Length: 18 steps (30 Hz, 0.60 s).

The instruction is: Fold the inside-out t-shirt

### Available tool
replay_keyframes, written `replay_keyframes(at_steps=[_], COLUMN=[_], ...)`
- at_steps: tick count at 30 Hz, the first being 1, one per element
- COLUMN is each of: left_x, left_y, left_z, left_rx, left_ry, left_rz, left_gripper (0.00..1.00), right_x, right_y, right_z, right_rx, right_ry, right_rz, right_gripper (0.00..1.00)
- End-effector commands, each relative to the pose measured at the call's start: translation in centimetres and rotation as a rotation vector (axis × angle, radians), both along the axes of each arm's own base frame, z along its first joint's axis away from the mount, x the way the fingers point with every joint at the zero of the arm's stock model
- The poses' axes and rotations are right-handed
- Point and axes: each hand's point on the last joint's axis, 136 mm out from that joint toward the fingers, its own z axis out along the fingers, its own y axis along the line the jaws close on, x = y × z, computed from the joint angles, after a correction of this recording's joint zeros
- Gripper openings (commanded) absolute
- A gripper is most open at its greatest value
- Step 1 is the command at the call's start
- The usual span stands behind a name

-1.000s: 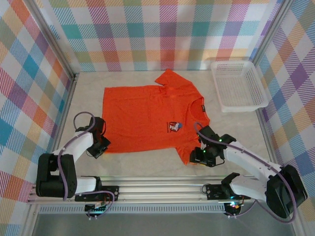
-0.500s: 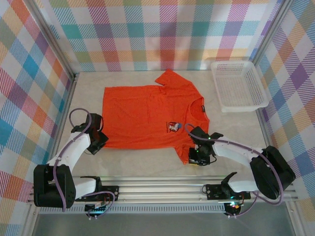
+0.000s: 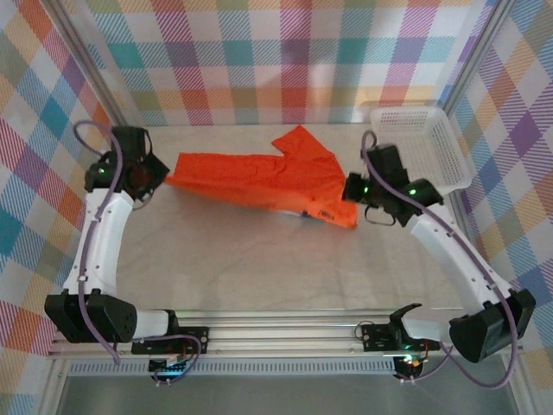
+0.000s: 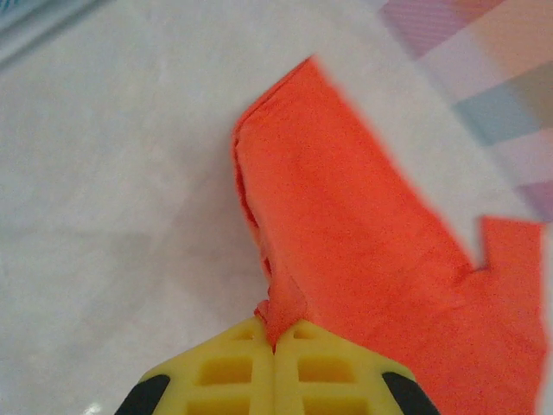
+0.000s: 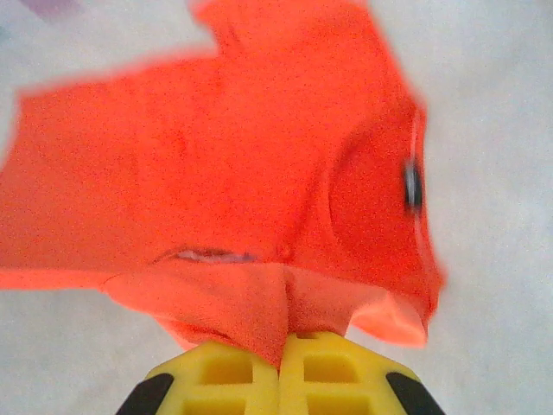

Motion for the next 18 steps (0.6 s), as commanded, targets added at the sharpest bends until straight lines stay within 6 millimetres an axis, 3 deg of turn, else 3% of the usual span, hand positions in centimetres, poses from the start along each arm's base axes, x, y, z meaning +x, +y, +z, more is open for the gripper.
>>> replay_keyframes(at_steps=[1,3,6,11,14,18], left_x=[0.2,0.6,-0.3,-5.8,-10.3,-15.6], left_y=[0.3,0.0,-0.6,-0.5,-0.4,-0.3], left_z=[4.9,9.5,16.8,27.1,31.3,34.8], left_rx=[0.003,-0.005,0.002,0.064,0.104,0.151], left_ry=[-0.077,-0.197,-0.394,-0.704,-0.87,-1.028], left_rz=[-0.019,-0.038,-0.073,-0.07,-0.057,-0.039], left_gripper=[0.0,0.0,0.0,0.0,0.0,0.0], right_x=[1.8,1.8,0.2,-6.2,-10.2,-14.1], right_y=[-1.1,-1.2,-1.5,-4.0,-6.0,-8.1], right_z=[7.6,12.0,18.6,28.3,32.1,35.2], right_rx=[-0.062,-0.046,-0.007,0.069,0.104,0.122], right_ry=[-0.206,-0.302,-0.454,-0.738,-0.877,-0.996], right_rz=[0.002,0.008,0.038,0.039,0.017,-0.012], right_gripper=[0.0,0.0,0.0,0.0,0.0,0.0])
